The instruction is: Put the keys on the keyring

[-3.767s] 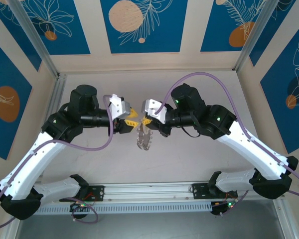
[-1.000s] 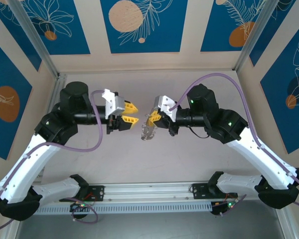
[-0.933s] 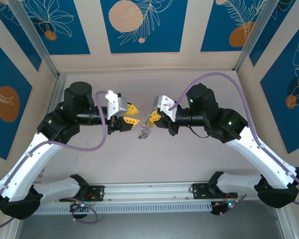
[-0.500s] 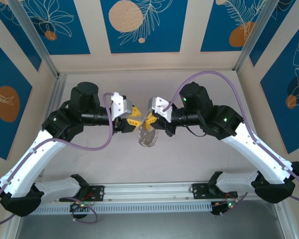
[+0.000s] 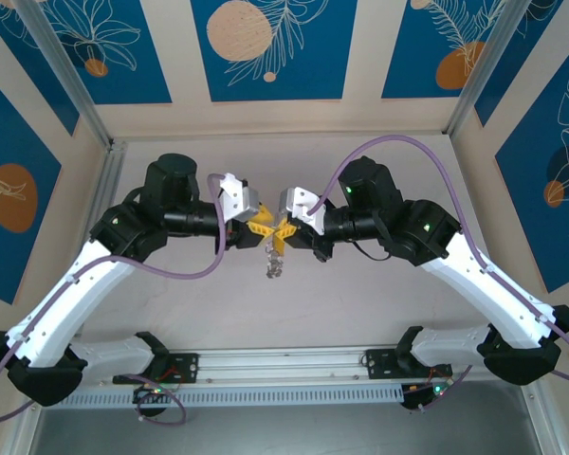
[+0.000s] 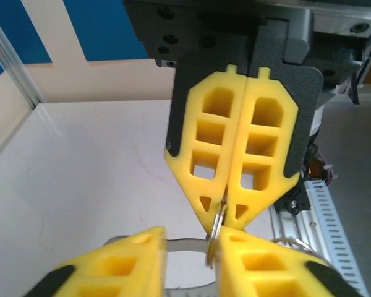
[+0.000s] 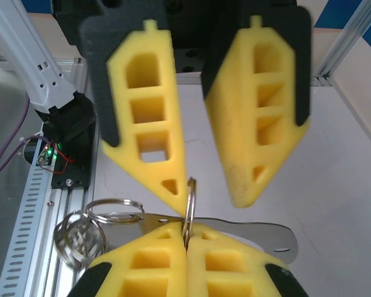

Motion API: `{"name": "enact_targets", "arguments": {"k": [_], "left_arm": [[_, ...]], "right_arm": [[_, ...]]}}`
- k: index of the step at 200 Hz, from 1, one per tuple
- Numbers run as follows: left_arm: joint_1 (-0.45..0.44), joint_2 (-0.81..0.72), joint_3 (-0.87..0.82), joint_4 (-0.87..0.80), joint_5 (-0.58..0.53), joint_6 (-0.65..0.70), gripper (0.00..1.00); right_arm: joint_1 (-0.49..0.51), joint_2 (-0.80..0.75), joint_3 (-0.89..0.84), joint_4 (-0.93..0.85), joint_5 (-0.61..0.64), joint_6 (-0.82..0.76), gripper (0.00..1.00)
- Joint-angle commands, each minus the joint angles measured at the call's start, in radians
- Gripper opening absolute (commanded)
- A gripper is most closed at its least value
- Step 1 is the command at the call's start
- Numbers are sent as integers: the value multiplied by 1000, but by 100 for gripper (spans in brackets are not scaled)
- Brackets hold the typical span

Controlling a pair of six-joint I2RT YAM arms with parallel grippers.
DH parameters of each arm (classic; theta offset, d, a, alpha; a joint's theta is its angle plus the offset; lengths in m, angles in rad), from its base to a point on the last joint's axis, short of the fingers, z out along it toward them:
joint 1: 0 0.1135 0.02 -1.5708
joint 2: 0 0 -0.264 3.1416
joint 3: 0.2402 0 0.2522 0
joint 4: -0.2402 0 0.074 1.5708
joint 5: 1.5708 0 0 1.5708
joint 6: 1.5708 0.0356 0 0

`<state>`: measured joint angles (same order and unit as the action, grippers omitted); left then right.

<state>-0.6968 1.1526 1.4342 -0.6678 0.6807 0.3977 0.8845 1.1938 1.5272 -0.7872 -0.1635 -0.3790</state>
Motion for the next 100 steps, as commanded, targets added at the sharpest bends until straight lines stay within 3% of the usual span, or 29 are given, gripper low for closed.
{"name": "enact_targets", "arguments": {"k": [1, 9, 55, 100], "left_arm": [[-8, 0, -14, 41, 17, -4, 14], [-9, -5, -23, 54, 28, -9, 0], [-6, -39, -87, 194, 113, -121, 0], [13, -107, -221, 525, 175, -340, 0]], "right_arm": [[9, -7, 19, 22, -35, -16, 0], [10, -7, 19, 25, -35, -15, 0], [7, -25, -16, 78, -34, 5, 0], [0, -77, -77, 149, -69, 30, 4]]}}
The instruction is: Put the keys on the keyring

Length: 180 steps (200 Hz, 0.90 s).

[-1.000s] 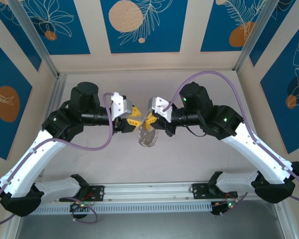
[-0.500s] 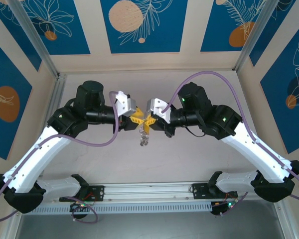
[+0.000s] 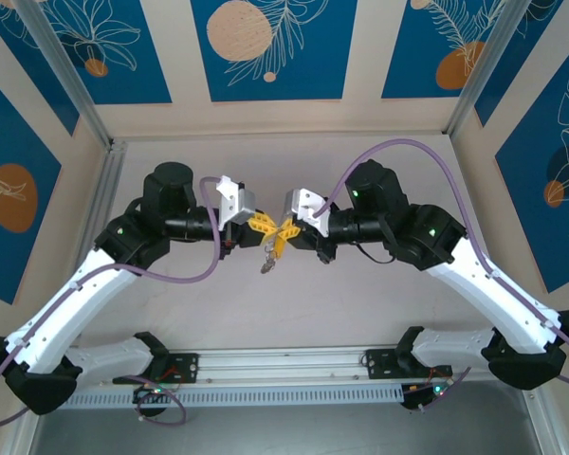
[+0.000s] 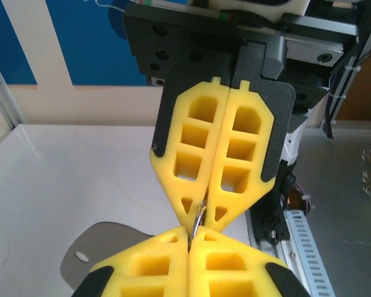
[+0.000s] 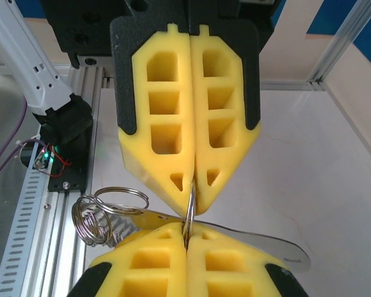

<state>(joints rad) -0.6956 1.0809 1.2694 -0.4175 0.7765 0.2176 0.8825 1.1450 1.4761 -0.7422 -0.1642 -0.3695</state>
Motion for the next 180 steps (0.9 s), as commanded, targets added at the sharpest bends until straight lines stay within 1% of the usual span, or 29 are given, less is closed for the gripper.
{"name": "enact_targets", "arguments": {"k": [1, 32, 82, 123, 142, 161, 180], "left_arm": [[13, -37, -59, 283, 81, -163, 0], [37, -61, -121, 473, 129, -289, 0], [53, -65, -170, 668, 186, -427, 0], [77, -44, -230, 960, 259, -638, 0], [91, -29, -251, 1102, 275, -746, 0], [101, 0, -261, 1250, 290, -860, 0], [106, 23, -267, 1336, 290, -926, 0]], "right_arm": [[2, -30, -27, 106, -70, 21, 4], [-4, -58, -57, 140, -90, 34, 6], [-16, -79, -80, 170, -121, 50, 7], [-19, -101, -102, 205, -154, 50, 9], [-22, -117, -117, 227, -168, 52, 11], [-24, -125, -127, 240, -179, 56, 12], [-25, -129, -132, 251, -191, 57, 12]]}}
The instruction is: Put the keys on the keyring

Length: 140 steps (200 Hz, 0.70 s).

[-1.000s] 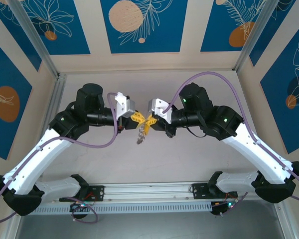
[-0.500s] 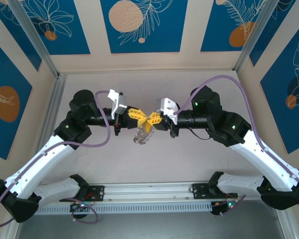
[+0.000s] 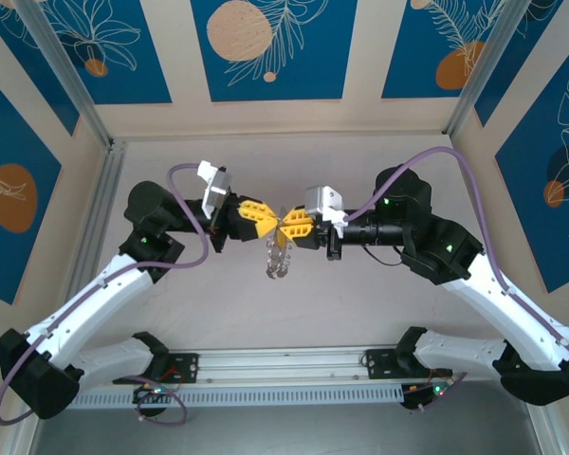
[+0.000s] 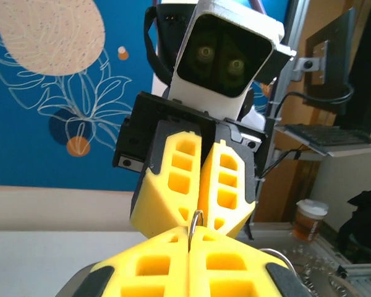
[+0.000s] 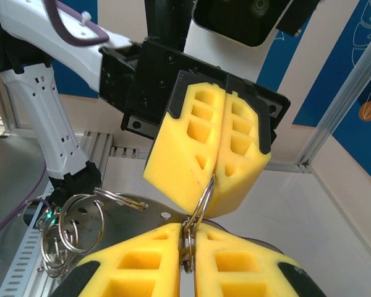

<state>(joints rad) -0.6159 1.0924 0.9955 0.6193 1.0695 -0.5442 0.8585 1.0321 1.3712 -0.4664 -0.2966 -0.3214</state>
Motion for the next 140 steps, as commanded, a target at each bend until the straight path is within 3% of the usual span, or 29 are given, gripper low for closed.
{"name": "enact_targets", "arguments": {"k": [1, 93, 140], "left_arm": [[26, 12, 6, 302, -3, -167, 0], [27, 23, 7, 275, -5, -159, 0], [27, 25, 11, 277, -4, -163, 0]], "right_arm": [[-1, -16, -27, -25, -60, 10, 12], [-3, -21, -52, 42, -93, 17, 11], [-4, -18, -47, 57, -99, 32, 0]]}}
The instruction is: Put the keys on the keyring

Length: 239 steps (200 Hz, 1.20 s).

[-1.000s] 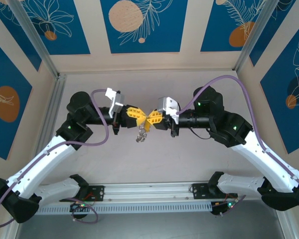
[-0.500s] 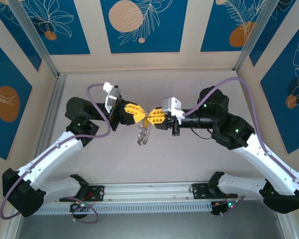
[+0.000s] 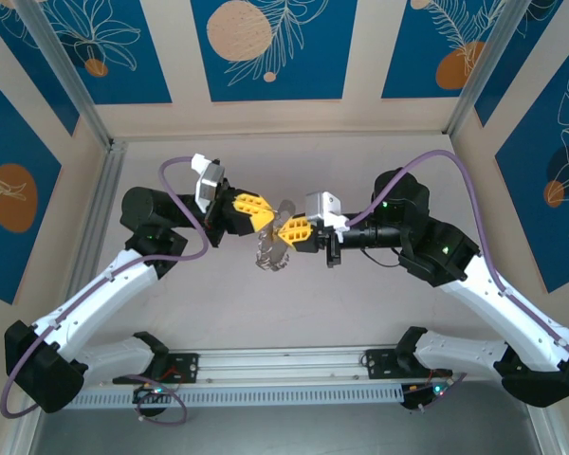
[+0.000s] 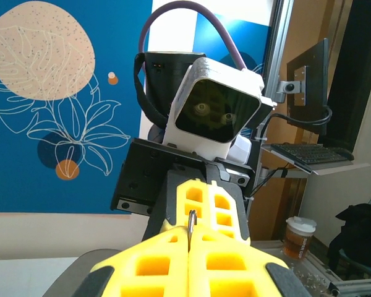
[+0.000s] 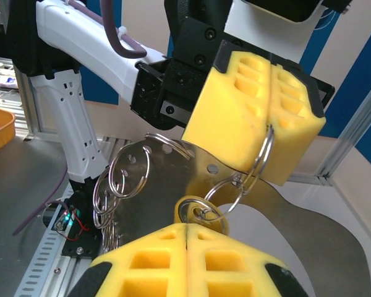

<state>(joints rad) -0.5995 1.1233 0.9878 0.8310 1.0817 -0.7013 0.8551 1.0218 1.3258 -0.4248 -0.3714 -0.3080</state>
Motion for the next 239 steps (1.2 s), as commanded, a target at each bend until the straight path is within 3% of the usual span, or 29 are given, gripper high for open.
{"name": "enact_targets", "arguments": {"k": [1, 19, 47, 90, 130, 189, 239], "left_arm": [[11, -6, 18, 65, -16, -6, 0], [11, -8, 17, 66, -14, -7, 0], [11, -15, 23, 61, -7, -4, 0], [10, -22, 36, -43, 9, 74, 0], [11, -34, 40, -69, 8, 88, 0], [11, -53, 34, -96, 7, 108, 0], [11, -56, 28, -86, 6, 103, 0]], "right_arm": [[-1, -7, -2, 15, -23, 19, 0], [-1, -8, 1, 10, -22, 30, 3], [-2, -21, 6, -27, 24, 37, 25], [2, -81, -10, 5, 88, 58, 35], [10, -51, -33, 157, 79, 99, 34], [16, 7, -34, 215, 50, 143, 30], [22, 14, -33, 197, 76, 141, 3]]}}
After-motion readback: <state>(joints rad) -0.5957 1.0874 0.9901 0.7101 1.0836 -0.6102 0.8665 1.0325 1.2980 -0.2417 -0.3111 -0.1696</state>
